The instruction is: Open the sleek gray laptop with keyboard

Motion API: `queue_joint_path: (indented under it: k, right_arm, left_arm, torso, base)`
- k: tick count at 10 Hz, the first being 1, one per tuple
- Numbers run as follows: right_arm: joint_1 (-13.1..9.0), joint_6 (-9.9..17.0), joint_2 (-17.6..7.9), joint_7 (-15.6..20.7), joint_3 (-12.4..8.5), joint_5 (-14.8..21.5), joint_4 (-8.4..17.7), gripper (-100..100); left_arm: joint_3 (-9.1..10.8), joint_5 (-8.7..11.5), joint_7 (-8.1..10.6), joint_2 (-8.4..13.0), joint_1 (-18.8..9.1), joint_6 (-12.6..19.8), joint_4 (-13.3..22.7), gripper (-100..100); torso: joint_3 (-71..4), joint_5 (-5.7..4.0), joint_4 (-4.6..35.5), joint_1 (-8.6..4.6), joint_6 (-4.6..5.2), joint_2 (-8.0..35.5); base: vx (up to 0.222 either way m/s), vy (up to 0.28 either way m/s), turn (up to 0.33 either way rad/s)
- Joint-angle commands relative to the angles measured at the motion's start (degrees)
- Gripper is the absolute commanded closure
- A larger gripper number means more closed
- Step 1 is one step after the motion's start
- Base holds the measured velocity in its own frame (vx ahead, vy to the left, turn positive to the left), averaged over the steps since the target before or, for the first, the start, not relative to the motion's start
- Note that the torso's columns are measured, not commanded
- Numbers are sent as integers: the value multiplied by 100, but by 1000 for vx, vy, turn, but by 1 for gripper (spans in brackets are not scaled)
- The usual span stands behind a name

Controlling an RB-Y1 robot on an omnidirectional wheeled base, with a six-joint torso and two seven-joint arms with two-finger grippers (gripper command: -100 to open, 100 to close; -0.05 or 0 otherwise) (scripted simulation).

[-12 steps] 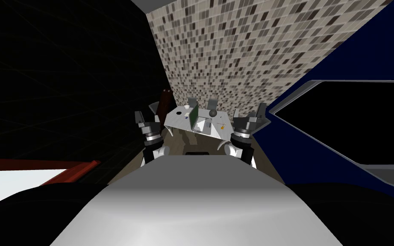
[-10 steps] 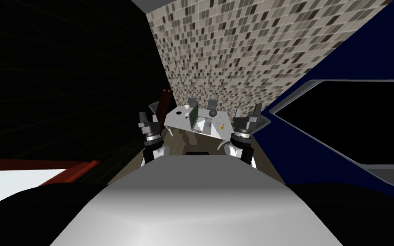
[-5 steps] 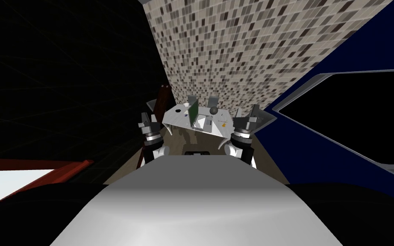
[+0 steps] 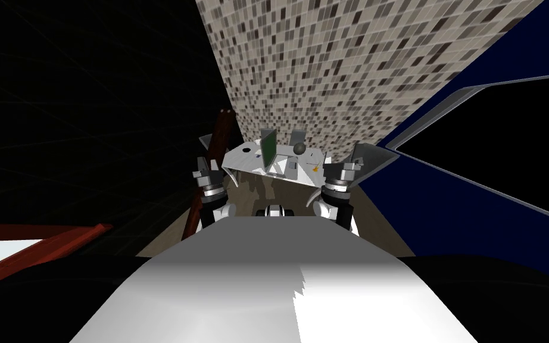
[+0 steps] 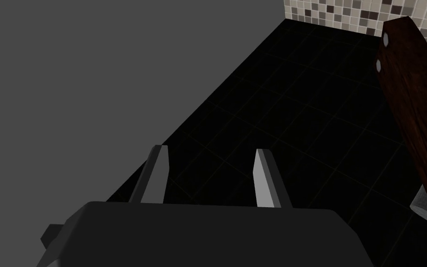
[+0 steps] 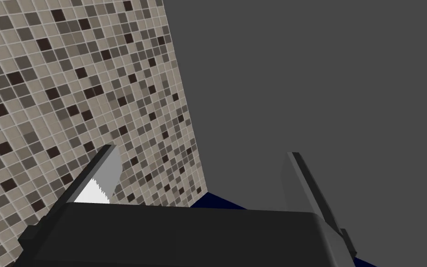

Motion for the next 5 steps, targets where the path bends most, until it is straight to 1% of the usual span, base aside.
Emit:
queue_joint_path:
  k: [1,3,5]
  right_arm:
    - [-125,105,-400,93,64,90,138,-100]
    - [-267,235,-748,195,128,193,273,-100]
    - [-439,392,-1086,321,205,323,428,-100]
  left_arm:
    - [0,0,0,0,0,0,0,0]
    - [-1,0,0,-1,0,0,0,0]
    - [-1,0,0,-1,0,0,0,0]
  torso:
    - [-25,0,16,0,0,16]
    - [-32,0,22,0,0,18]
    - [-30,-1,24,-3,0,23]
  base:
    - [20,86,-65]
    - [40,129,-76]
    - [37,165,-94]
